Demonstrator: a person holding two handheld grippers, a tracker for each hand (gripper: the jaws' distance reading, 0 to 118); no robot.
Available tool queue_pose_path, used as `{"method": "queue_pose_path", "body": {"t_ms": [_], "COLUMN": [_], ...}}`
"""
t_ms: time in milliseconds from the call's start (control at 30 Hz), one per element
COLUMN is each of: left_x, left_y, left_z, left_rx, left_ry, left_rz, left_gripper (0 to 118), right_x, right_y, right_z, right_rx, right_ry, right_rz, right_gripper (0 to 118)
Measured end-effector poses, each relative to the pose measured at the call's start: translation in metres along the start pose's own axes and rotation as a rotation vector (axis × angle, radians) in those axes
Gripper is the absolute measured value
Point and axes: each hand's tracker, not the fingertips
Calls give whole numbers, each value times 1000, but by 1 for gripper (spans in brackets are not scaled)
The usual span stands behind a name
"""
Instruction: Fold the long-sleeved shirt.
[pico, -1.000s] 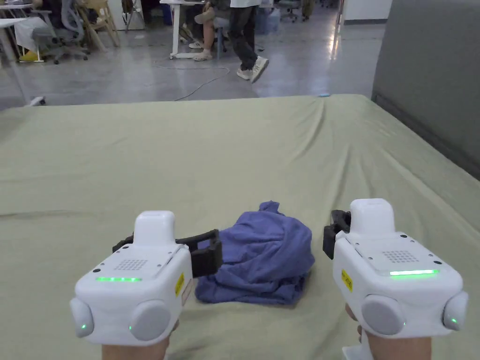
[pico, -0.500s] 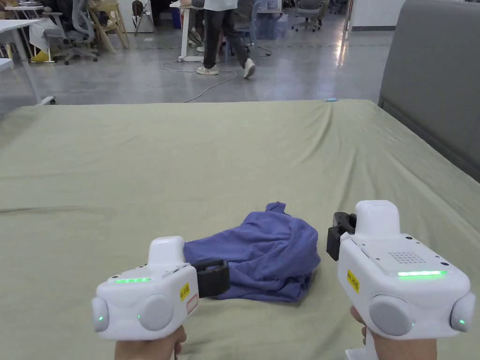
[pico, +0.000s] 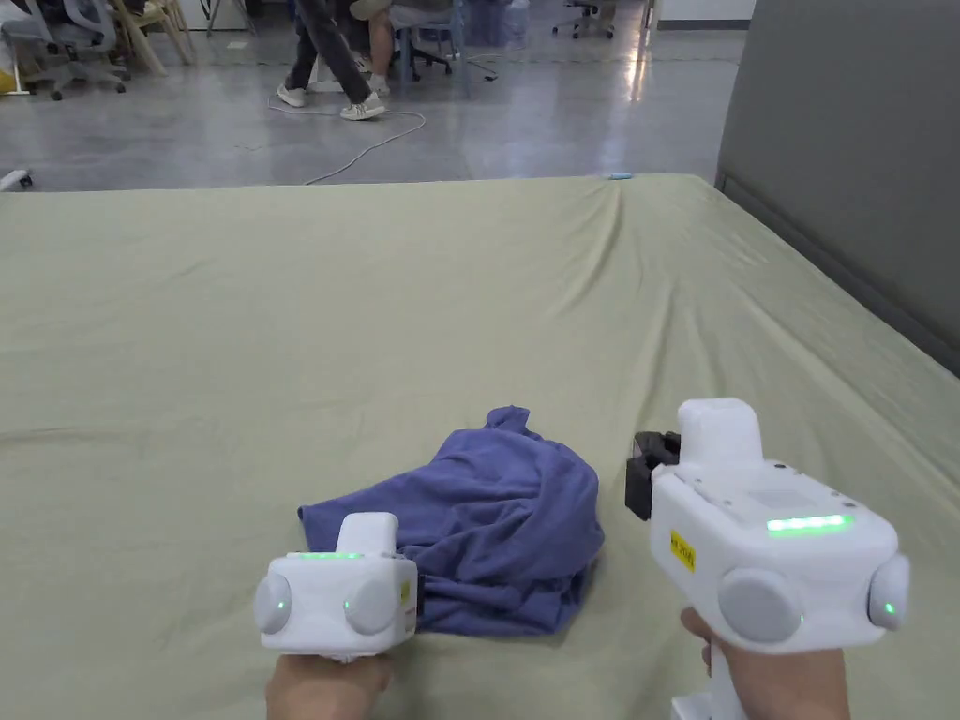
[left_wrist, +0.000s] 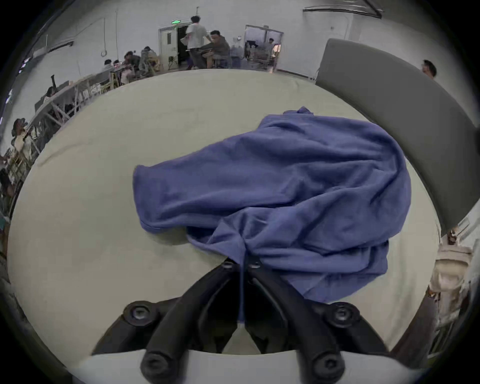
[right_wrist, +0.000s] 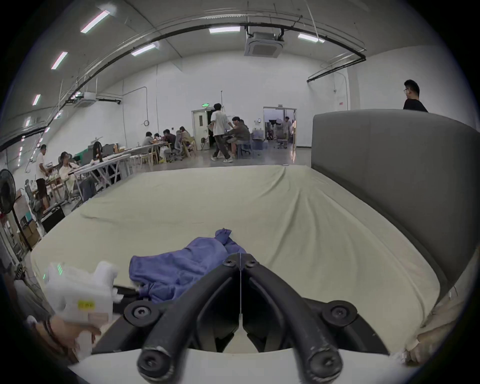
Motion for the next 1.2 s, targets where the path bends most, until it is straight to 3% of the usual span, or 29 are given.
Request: {"method": "queue_pose_path", "body": {"t_ms": [33, 100, 133, 233, 333, 400, 467, 533, 567, 600, 633, 733, 867, 1033, 1200], "left_x": [-3, -6, -10, -15, -17, -19, -21, -20, -20, -19, -18, -22, -44, -79, -108], "left_y": [-3, 0, -1, 2, 7, 9, 11, 15, 16, 17, 18, 24, 49, 98, 182], "left_z": [1, 12, 14, 26, 33, 36, 35, 34, 32, 31, 33, 41, 79, 141, 209], "left_rx": [4, 13, 22, 42, 50, 57, 59, 58, 52, 48, 49, 75, 218, 399, 551], "left_ry": [-8, -25, -28, -43, -50, -61, -62, -60, -61, -58, -56, -31, -28, 23, 77], "left_rz": [6, 36, 50, 51, 51, 59, 59, 58, 53, 50, 47, 56, 120, 174, 185], "left_gripper": [0, 0, 0, 0, 0, 0, 0, 0, 0, 0, 0, 0, 0, 0, 0], "right_x": [5, 12, 15, 18, 12, 11, 6, -2, -6, -9, -8, 1, 18, 20, 18], "right_y": [10, 31, 41, 58, 51, 36, 16, -9, -20, -17, -12, 2, 53, 127, 196], "right_z": [-18, -60, -86, -160, -225, -255, -272, -281, -278, -270, -267, -251, -206, -136, -90], "right_rx": [-26, -90, -147, -309, -470, -571, -682, -833, -843, -696, -701, -653, -442, -189, -43], "right_ry": [18, 26, 37, 106, 81, 79, 67, 121, 160, 107, 89, 92, 131, 95, 56], "right_rz": [-8, -13, -1, 49, 99, 103, 96, 122, 142, 172, 149, 63, -22, 1, -4], "right_gripper": [4, 71, 94, 87, 87, 80, 61, 48, 25, 17, 5, 3, 3, 3, 3]}}
